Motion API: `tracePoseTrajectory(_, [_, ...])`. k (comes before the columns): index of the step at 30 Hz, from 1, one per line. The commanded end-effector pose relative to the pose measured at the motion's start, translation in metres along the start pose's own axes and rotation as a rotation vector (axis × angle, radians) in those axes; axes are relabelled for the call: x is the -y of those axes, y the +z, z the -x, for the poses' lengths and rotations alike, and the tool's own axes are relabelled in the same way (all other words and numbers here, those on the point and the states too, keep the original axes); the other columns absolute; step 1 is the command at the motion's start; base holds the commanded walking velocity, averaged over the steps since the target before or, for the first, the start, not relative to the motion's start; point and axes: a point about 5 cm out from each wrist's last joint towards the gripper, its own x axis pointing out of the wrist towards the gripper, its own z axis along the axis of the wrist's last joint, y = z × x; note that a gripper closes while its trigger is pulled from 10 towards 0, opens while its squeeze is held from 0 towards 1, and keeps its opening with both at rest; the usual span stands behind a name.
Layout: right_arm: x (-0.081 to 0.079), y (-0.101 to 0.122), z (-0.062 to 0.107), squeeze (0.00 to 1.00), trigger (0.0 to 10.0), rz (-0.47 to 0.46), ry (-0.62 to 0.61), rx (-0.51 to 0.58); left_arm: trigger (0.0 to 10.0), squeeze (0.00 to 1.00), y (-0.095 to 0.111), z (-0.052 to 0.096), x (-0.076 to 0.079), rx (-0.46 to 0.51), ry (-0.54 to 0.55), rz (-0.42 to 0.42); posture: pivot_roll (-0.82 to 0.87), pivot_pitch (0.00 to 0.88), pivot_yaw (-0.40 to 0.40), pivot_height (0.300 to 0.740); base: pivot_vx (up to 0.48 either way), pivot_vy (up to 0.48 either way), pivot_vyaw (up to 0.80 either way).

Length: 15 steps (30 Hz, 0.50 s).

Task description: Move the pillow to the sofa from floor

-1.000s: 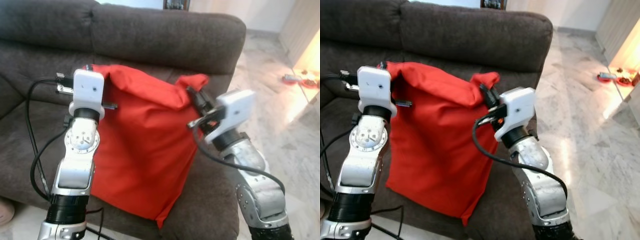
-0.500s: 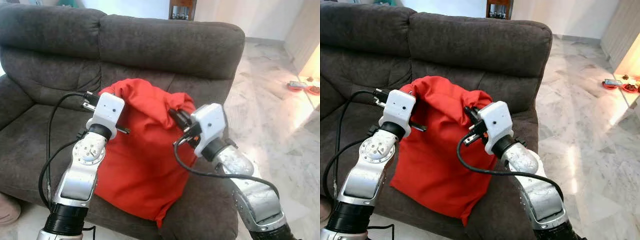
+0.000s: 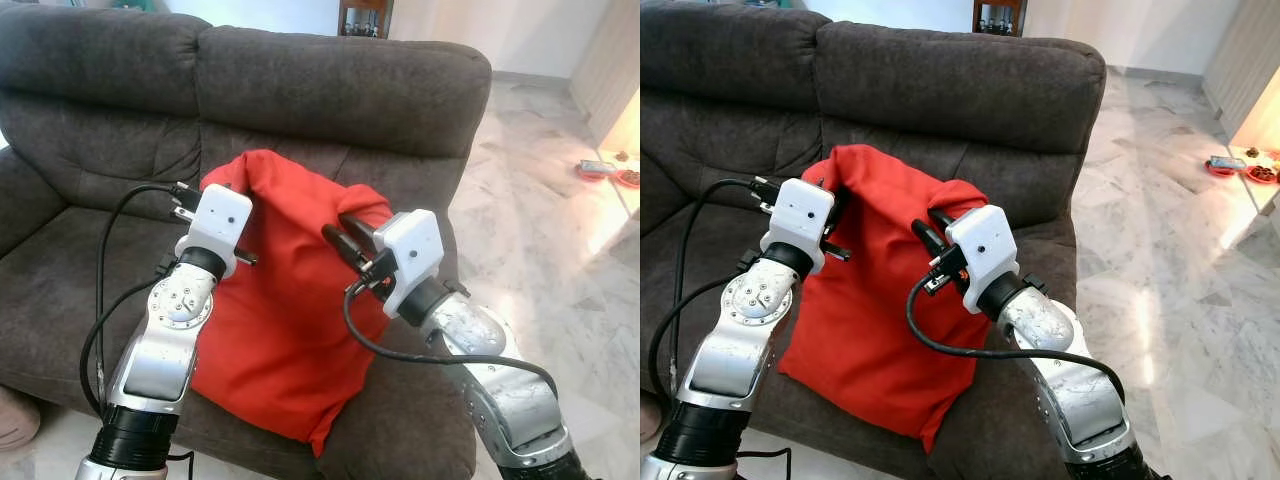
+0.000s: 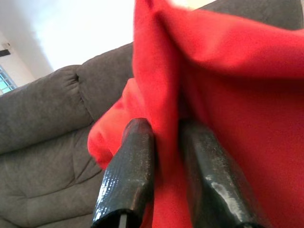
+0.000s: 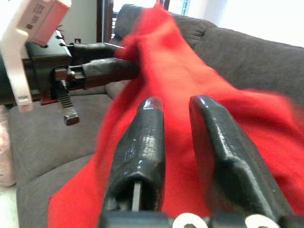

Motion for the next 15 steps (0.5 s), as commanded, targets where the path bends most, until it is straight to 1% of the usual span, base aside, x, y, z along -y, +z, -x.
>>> tracePoseTrajectory(1, [-0.005, 0.007, 0.000, 1.00, 10.0, 0.000, 0.026, 0.031, 10.0, 1.00, 0.009, -0.002, 0.001, 0.031, -0.008, -0.005, 0.08, 0.035, -0.041, 0.740, 0.000, 0.000, 0.00])
tracePoseTrajectory(6, [-0.003, 0.009, 0.000, 1.00, 10.0, 0.010, 0.012, 0.041, 10.0, 1.00, 0.010, -0.003, 0.002, 0.041, -0.007, -0.003, 0.08, 0.036, -0.042, 0.740, 0.000, 0.000, 0.00])
tracePoseTrajectory(7, [0.001, 0.010, 0.000, 1.00, 10.0, 0.012, -0.020, 0.046, 10.0, 1.00, 0.011, -0.003, 0.002, 0.043, -0.005, -0.002, 0.08, 0.035, -0.042, 0.740, 0.000, 0.000, 0.00])
tracePoseTrajectory(8, [0.006, 0.011, 0.001, 0.63, 10.0, 0.015, -0.048, 0.057, 10.0, 1.00, 0.011, -0.003, 0.001, 0.044, -0.002, -0.001, 0.08, 0.035, -0.042, 0.740, 0.000, 0.000, 0.00])
tracePoseTrajectory(9, [0.012, 0.010, 0.002, 0.00, 10.0, 0.016, -0.091, 0.060, 10.0, 1.00, 0.010, -0.003, 0.001, 0.043, -0.001, 0.000, 0.08, 0.034, -0.041, 0.740, 0.000, 0.000, 0.00])
tracePoseTrajectory(10, [0.016, 0.010, 0.002, 0.00, 10.0, 0.016, -0.121, 0.061, 10.0, 1.00, 0.010, -0.003, 0.002, 0.042, -0.001, 0.000, 0.08, 0.034, -0.041, 0.740, 0.000, 0.000, 0.00])
tracePoseTrajectory(11, [0.026, 0.008, 0.005, 0.00, 10.0, 0.018, -0.186, 0.065, 10.0, 1.00, 0.007, -0.002, 0.002, 0.032, 0.001, 0.005, 0.08, 0.034, -0.041, 0.740, 0.000, 0.000, 0.00])
tracePoseTrajectory(12, [0.026, 0.008, 0.005, 0.00, 10.0, 0.018, -0.186, 0.065, 10.0, 1.00, 0.007, -0.002, 0.002, 0.032, 0.001, 0.005, 0.08, 0.034, -0.041, 0.740, 0.000, 0.000, 0.00])
tracePoseTrajectory(13, [0.042, 0.002, 0.010, 0.00, 10.0, 0.017, -0.296, 0.051, 10.0, 0.55, 0.000, -0.001, 0.002, 0.006, 0.010, 0.022, 0.08, 0.034, -0.041, 0.740, 0.000, 0.000, 0.00])
tracePoseTrajectory(14, [0.054, -0.005, 0.015, 0.00, 10.0, -0.009, -0.374, 0.039, 10.0, 0.00, -0.008, 0.000, 0.001, -0.021, 0.021, 0.033, 0.08, 0.033, -0.040, 0.740, 0.000, 0.000, 0.00])
tracePoseTrajectory(15, [0.061, -0.009, 0.019, 0.00, 10.0, -0.029, -0.423, 0.031, 10.0, 0.00, -0.013, 0.001, 0.001, -0.039, 0.029, 0.039, 0.08, 0.032, -0.041, 0.740, 0.000, 0.000, 0.00])
